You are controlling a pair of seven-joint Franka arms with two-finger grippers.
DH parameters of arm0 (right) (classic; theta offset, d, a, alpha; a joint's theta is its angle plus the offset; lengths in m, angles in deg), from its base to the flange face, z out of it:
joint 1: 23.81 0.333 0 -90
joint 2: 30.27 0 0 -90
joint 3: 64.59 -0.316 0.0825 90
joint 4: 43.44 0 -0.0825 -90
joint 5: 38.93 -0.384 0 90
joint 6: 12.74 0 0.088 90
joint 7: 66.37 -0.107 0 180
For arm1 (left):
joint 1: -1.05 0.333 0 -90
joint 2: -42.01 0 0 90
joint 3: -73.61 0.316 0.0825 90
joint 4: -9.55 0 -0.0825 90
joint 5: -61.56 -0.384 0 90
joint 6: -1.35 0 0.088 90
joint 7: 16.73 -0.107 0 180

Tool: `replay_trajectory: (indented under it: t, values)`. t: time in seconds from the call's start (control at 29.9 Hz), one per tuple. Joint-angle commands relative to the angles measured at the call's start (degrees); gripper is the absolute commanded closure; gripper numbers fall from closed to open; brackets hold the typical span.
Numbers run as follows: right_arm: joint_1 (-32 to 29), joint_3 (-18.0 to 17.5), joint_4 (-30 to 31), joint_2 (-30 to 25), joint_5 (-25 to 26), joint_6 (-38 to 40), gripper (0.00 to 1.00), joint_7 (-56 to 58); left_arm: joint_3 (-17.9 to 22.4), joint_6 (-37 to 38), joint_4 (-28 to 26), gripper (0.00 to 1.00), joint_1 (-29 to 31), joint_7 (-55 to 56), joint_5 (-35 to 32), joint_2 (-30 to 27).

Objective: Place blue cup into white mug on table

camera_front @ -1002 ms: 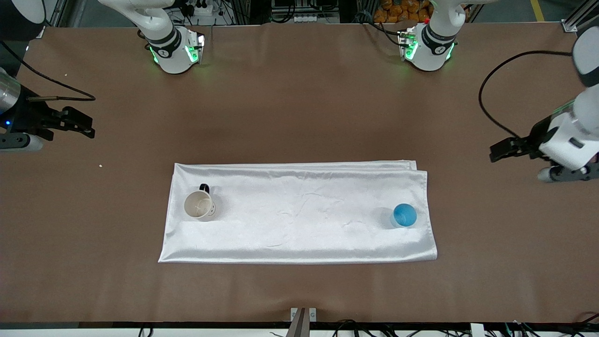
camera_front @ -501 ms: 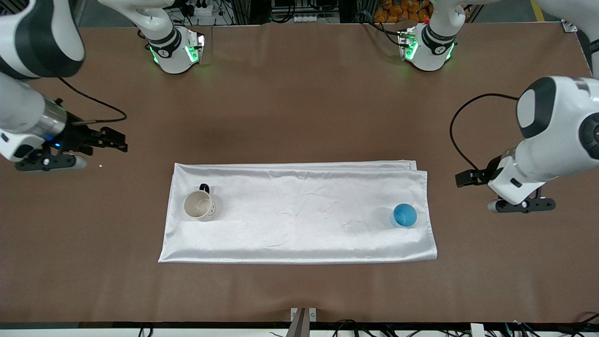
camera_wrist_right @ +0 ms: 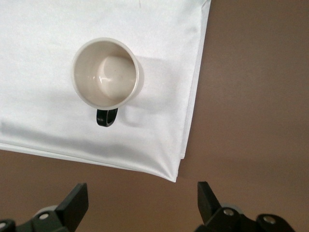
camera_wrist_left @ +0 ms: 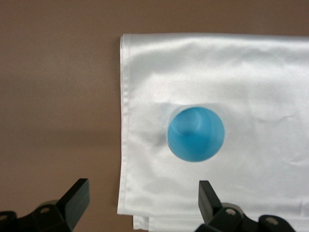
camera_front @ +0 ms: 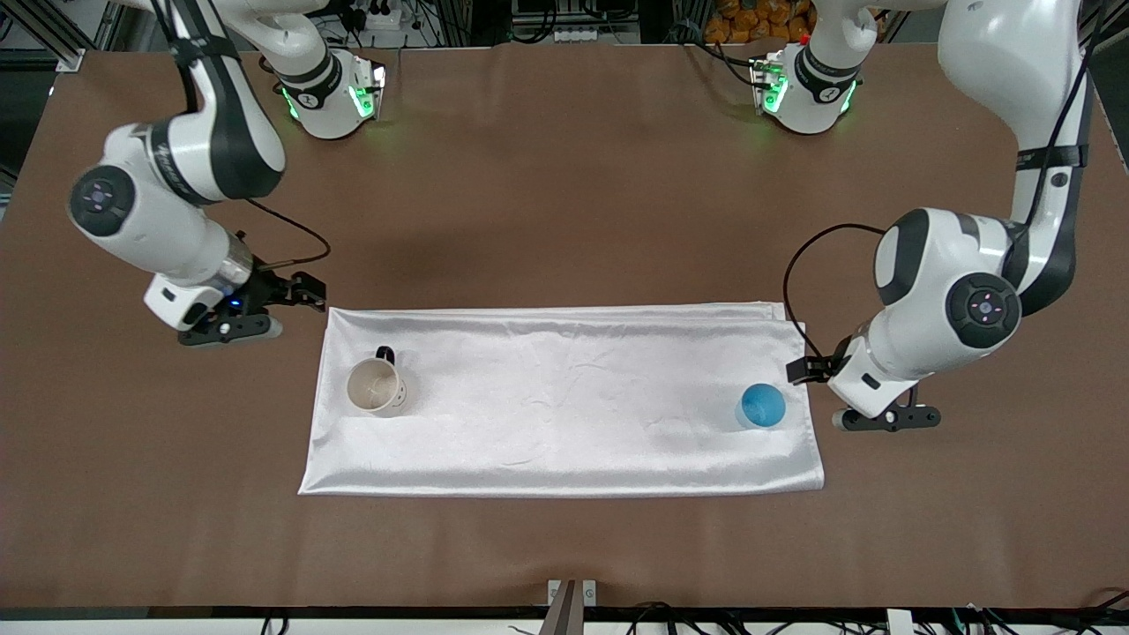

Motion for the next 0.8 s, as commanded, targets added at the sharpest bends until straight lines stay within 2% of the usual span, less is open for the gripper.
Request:
replay_trajectory:
  t: [0.0, 0.27, 0.5, 0.77]
  values:
    - [1.0, -0.1, -0.2, 4.4, -1.0, -3.9, 0.00, -0.9, 0.2, -3.4, 0.6, 0.00, 0.3, 0.5, 0.3, 3.0]
    - [4.5, -0.1, -0.3, 9.5, -0.8, -10.1, 0.00, -6.6, 0.2, -7.9, 0.7, 0.00, 0.3, 0.5, 0.3, 6.7]
    - [6.2, -0.1, -1.2, 14.2, -0.4, -16.9, 0.00, -8.9, 0.2, -8.5, 0.7, 0.00, -0.3, 0.6, 0.4, 7.9]
    - [6.7, 0.0, -5.7, 18.4, -0.3, -18.0, 0.00, -9.6, 0.2, -9.3, 0.6, 0.04, -0.4, 0.6, 0.4, 9.0]
